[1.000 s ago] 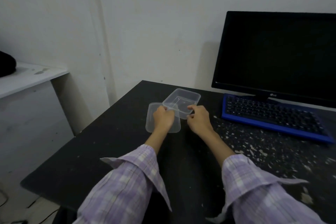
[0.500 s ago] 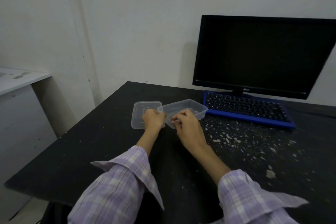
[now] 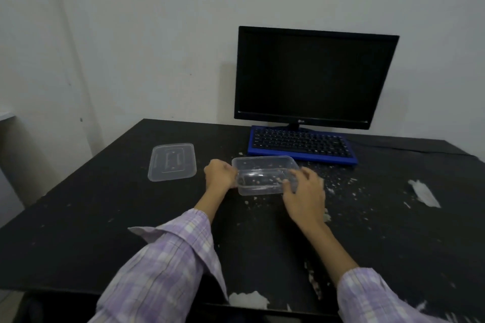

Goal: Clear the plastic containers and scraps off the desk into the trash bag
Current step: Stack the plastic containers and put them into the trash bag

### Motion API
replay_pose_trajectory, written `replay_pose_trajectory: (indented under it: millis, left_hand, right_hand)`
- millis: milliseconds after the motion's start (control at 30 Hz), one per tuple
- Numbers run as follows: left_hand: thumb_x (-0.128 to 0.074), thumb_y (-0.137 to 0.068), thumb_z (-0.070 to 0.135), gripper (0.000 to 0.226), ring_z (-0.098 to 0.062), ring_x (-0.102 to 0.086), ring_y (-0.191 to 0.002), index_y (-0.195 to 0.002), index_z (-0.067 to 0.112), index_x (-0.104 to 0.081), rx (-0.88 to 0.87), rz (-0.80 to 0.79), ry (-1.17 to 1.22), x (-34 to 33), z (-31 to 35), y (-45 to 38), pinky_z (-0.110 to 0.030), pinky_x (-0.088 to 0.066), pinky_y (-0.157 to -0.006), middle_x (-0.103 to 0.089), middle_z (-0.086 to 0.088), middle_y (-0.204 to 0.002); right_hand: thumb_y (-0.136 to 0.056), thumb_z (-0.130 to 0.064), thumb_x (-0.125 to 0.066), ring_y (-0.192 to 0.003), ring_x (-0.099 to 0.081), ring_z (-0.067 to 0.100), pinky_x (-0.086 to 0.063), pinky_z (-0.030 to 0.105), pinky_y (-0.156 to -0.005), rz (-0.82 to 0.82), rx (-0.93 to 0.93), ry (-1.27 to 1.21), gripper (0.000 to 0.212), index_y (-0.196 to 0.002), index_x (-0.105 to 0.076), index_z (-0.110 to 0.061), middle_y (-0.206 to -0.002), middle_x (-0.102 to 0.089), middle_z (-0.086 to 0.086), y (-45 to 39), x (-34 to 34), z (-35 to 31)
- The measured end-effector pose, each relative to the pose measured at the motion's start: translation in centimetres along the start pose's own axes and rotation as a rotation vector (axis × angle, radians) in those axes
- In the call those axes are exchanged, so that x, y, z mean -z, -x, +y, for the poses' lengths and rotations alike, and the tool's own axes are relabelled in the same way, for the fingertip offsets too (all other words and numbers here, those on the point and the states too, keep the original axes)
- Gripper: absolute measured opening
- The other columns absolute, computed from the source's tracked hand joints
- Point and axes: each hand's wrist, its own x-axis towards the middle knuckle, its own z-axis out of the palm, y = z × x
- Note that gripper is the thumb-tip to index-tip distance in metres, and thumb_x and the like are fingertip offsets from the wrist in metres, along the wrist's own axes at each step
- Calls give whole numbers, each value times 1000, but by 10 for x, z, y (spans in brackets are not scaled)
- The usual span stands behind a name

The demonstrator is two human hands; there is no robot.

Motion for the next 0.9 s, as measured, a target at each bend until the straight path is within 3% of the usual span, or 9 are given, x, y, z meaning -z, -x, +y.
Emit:
replay_pose_trajectory:
  millis: [233,333,400,467,533,600,700,767,900]
  left_hand:
    - [-61,-86,4,18,-26,-66,-93,-72,11,-70,-63,-60,15,-42,10,7,-43,-55,-87,-68,-11,-95]
    - [-59,-88,6,16,-28,-65,-95,-80,7,-73,-98,-58,1,-55,14,8,-43,-54,-89,-69,-12,-97]
    - [-58,-89,6,17,-27,-67,-91,-80,5,-73,-117,-66,-12,-59,16,10,-42,-55,-88,-70,-14,-94]
    - [-55,-89,6,24,-28,-68,-89,-69,10,-68,-134,-76,-26,-58,16,11,-43,-55,-86,-70,-16,-92]
    - [-52,-90,7,30,-28,-67,-89,-62,16,-61,-153,-74,-43,-52,17,12,-45,-54,-86,-69,-15,-89]
    - [-50,-91,9,29,-24,-64,-85,-65,16,-60,-209,-53,-71,-41,19,12,-46,-52,-89,-64,-8,-82]
    - [-50,-93,9,17,-19,-60,-91,-90,10,-67,-288,4,-122,-12,19,7,-37,-49,-92,-63,-5,-92]
    - [-50,-93,9,19,-17,-58,-91,-103,5,-66,-319,63,-166,8,19,3,-28,-45,-85,-64,-9,-103]
    - [-49,-94,8,21,-26,-60,-102,-106,1,-64,-279,215,-227,56,7,-10,-27,-41,-80,-65,-16,-107]
  right_hand:
    - [-97,-22,-47,-107,-58,23,-49,35,-90,-50,-226,-218,39,-135,-46,-12,-123,-59,9,-7,29,46]
    - [-97,-22,-48,-94,-61,22,-57,45,-79,-22,-283,-247,40,-135,-43,-12,-121,-57,8,-8,35,52]
    - [-97,-21,-47,-81,-59,14,-59,41,-67,-32,-298,-249,39,-135,-43,-12,-117,-53,4,-7,38,56]
    - [-97,-20,-47,-85,-59,14,-59,38,-71,-38,-296,-215,39,-134,-43,-11,-122,-51,5,-5,41,55]
    - [-95,-20,-50,-109,-54,21,-51,37,-90,29,-265,-99,40,-134,-44,-9,-134,-45,10,-5,41,52]
    - [-94,-21,-52,-120,-45,22,-43,38,-99,110,-154,-7,40,-132,-46,-9,-138,-39,9,-6,42,44]
    - [-94,-20,-53,-108,-47,12,-44,30,-90,106,6,-47,33,-126,-52,-14,-129,-43,3,-11,41,15]
    - [-94,-18,-52,-95,-48,6,-42,22,-80,34,81,-101,26,-119,-57,-16,-120,-48,0,-14,37,-10]
    - [-94,-18,-52,-80,-55,4,-45,18,-69,-194,137,-201,18,-108,-64,-18,-106,-58,-2,-20,4,-63]
